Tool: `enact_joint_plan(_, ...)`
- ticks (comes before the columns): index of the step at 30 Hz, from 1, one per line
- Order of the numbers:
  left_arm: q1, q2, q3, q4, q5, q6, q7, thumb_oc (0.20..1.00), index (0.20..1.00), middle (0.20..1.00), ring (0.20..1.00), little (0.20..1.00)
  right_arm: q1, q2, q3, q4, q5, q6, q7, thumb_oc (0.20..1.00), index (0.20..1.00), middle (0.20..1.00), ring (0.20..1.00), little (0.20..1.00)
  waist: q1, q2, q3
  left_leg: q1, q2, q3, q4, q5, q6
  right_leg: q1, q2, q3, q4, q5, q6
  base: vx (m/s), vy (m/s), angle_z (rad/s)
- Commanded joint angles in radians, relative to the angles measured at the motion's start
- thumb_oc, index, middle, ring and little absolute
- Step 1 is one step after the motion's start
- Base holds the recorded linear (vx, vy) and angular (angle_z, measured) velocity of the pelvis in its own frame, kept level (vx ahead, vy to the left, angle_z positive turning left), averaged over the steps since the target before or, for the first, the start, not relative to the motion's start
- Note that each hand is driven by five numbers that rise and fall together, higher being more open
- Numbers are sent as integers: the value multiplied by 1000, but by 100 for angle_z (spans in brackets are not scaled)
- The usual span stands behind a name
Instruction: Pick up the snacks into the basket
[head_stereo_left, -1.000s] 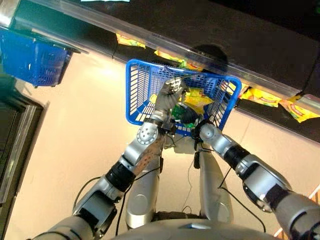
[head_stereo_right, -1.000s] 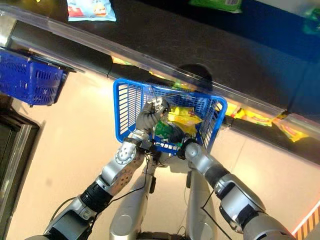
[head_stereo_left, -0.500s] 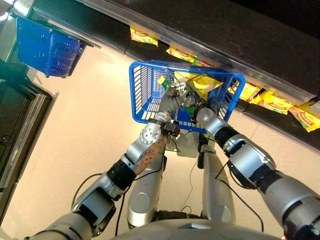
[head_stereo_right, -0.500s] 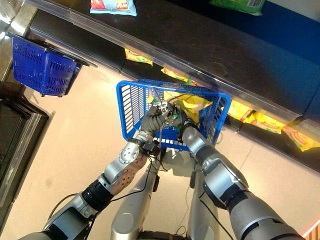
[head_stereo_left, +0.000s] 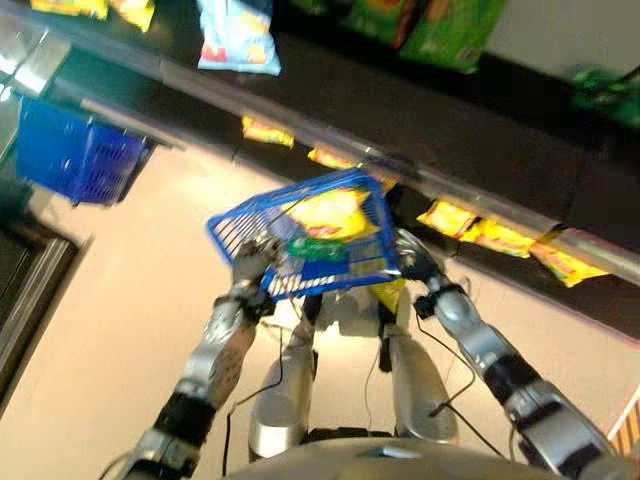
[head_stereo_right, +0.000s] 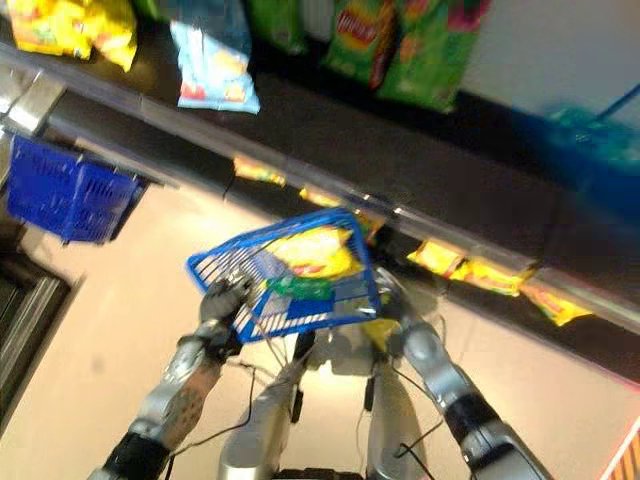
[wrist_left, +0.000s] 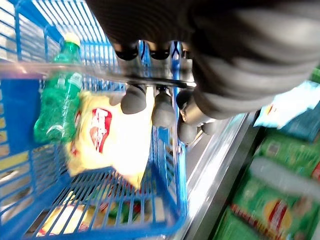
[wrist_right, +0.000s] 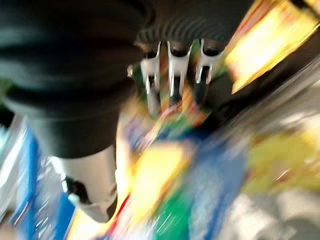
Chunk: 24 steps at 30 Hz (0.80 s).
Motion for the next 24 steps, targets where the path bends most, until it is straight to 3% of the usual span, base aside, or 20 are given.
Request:
enact_joint_plan(1,-14,3,90,54,186,-135,-36,200,200,200,200,200,110,-39,-10,19,-41,-70,36,1000,1000,1000,1000,1000,-23,-22,-173,38,-41,26,10,-91,17,69,-52,17,-172,48,106,89,-6,-32)
enact_joint_plan(2,-2,2,95,86,206,-132,-41,200,200,200,200,200,135,-36,-27,30,-39,-72,39,1000,1000,1000,1000,1000,-25,-23,-185,48,-39,29,8,-92,18,79,-51,19,-175,47,106,113,-8,-20)
enact_joint_plan(3,-6,-1,98,247,301,-127,-26,200,200,200,200,200,150,-15,-51,125,-27,-74,31,1000,1000,1000,1000,1000,-36,-26,-211,72,-35,42,5,-97,17,97,-49,24,-171,43,106,84,-12,-19)
enact_joint_plan(4,-7,-1,98,248,301,-128,-25,200,200,200,200,200,150,-14,-51,125,-26,-74,31,1000,1000,1000,1000,1000,-36,-26,-211,72,-35,43,5,-97,17,97,-49,25,-172,43,106,82,-10,-10)
enact_joint_plan(7,-27,-7,66,490,508,-107,12,200,200,200,200,200,153,37,-89,350,-2,-67,-3,1000,1000,1000,1000,1000,-50,-26,-249,107,-29,57,2,-106,16,130,-46,33,-168,34,104,71,-11,-13)
enact_joint_plan(12,-47,-86,85,834,539,-59,6,200,200,200,200,200,122,112,-173,661,95,-30,-33,1000,1000,1000,1000,1000,-60,-24,-304,158,-17,77,2,-129,19,177,-41,47,-175,24,101,85,-9,-15)
enact_joint_plan(16,-35,-123,165,1069,514,-8,-14,200,200,200,200,200,107,129,-308,873,196,29,-53,1000,1000,1000,1000,1000,-57,-19,-350,200,-3,87,-7,-142,20,217,-38,45,-186,13,97,101,-23,-8)
enact_joint_plan(19,-14,-128,175,1114,526,-14,-23,200,200,200,200,200,104,145,-328,879,277,24,-36,1000,1000,1000,1000,1000,-56,-18,-378,221,1,93,-11,-150,21,240,-34,47,-190,7,92,82,-18,-14)
enact_joint_plan(24,5,-127,172,1103,522,-22,-35,200,200,200,200,200,105,153,-300,874,263,24,-30,1000,1000,1000,1000,1000,-55,-18,-391,232,8,96,-18,-149,18,248,-32,44,-190,3,91,29,-5,-9)
